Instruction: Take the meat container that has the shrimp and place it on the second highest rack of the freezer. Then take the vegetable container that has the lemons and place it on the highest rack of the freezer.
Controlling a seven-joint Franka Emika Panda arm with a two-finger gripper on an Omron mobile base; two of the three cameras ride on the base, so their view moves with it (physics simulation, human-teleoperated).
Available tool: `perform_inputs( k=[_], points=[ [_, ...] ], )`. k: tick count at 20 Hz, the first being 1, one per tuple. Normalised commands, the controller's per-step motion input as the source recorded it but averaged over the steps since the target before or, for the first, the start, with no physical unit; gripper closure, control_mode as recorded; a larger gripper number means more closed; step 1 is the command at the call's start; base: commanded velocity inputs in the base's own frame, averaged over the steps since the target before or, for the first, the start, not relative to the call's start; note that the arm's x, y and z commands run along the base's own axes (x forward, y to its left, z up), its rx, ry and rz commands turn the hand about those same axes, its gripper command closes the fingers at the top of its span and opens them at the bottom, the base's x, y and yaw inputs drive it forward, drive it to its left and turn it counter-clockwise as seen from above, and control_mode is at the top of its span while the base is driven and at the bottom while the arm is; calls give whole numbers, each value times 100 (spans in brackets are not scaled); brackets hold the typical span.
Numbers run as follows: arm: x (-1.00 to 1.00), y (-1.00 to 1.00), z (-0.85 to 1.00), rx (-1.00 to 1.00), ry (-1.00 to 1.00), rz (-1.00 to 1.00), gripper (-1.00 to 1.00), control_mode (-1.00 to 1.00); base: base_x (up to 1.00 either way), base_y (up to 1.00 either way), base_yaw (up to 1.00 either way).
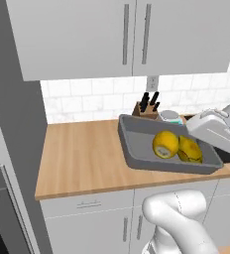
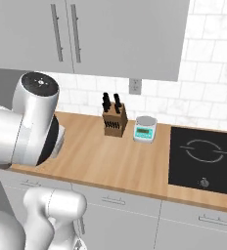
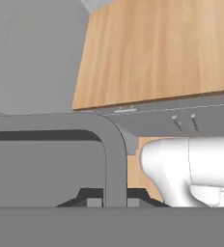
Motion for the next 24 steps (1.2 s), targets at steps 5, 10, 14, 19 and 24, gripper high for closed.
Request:
perform_inputs(
  k=[5,10,14,19,24],
  points=[
    [1,0,4,0,0,0,100,100,-6,0,-7],
    [0,0,0,0,0,0,100,100,-13,-1,10],
    [0,0,0,0,0,0,100,100,-52,-14,29],
    [0,0,0,0,0,0,100,100,-90,-19,28],
    [0,0,0,0,0,0,100,100,-54,-6,33]
  ],
)
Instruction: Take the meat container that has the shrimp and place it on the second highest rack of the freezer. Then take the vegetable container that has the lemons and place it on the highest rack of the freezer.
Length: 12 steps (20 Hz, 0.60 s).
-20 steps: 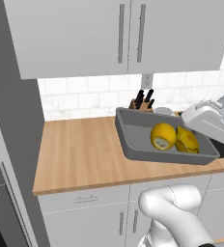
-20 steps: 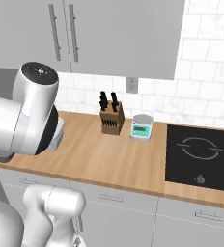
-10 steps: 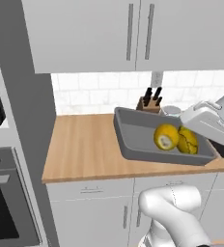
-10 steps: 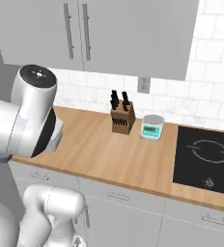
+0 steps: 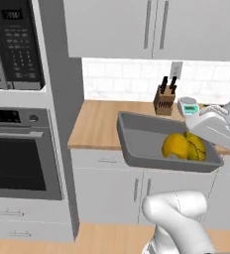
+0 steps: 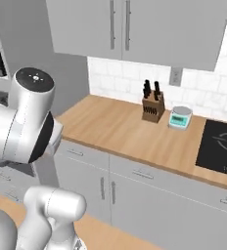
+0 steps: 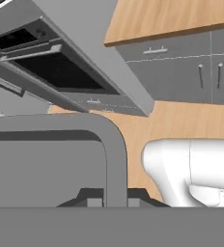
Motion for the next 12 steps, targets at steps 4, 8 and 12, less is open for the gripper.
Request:
perform_inputs(
  k=[4,8,12],
  points=[
    [0,0,0,0,0,0,100,100,0,0,63],
    [0,0,0,0,0,0,100,100,-2,0,69],
    [0,0,0,0,0,0,100,100,-1,0,74]
  ],
)
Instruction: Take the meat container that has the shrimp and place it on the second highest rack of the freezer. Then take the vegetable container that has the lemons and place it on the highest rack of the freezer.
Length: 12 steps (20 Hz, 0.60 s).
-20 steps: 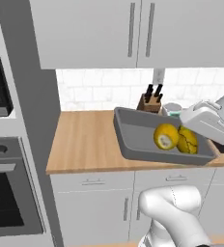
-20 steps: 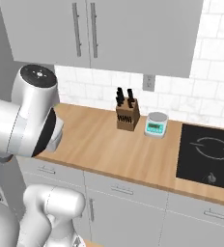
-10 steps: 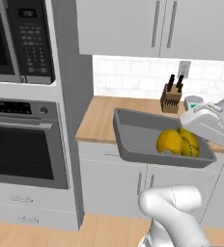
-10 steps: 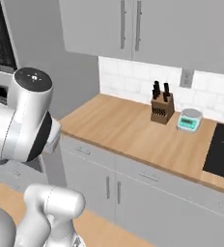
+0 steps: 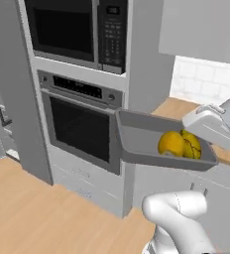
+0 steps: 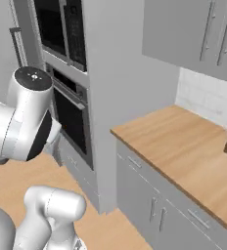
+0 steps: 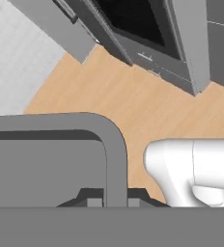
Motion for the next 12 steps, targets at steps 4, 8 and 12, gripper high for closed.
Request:
perform_inputs(
  k=[4,8,12],
  points=[
    [0,0,0,0,0,0,100,100,0,0,80],
    [0,0,0,0,0,0,100,100,2,0,78],
    [0,0,0,0,0,0,100,100,8,2,68]
  ],
)
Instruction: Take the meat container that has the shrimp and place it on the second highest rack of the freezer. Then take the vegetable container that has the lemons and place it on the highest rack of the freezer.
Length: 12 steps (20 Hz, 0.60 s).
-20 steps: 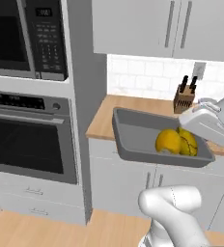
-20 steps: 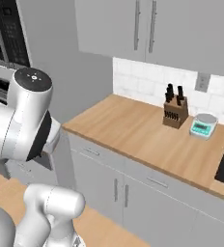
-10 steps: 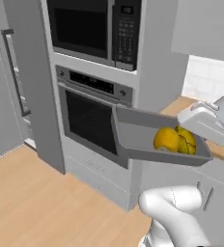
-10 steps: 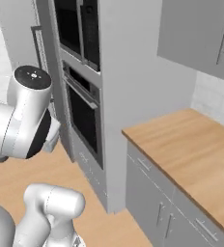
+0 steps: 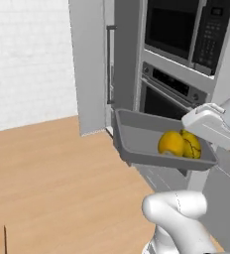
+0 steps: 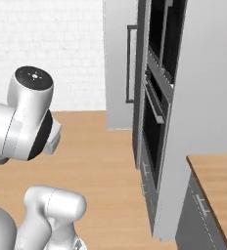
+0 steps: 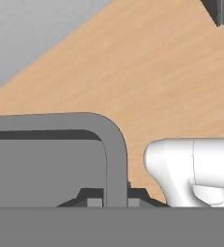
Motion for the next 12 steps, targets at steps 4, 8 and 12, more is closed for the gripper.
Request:
perform_inputs(
  k=[4,8,12],
  points=[
    [0,0,0,0,0,0,100,100,32,13,45],
    [0,0,0,0,0,0,100,100,56,23,23],
    [0,0,0,0,0,0,100,100,95,23,7]
  ],
)
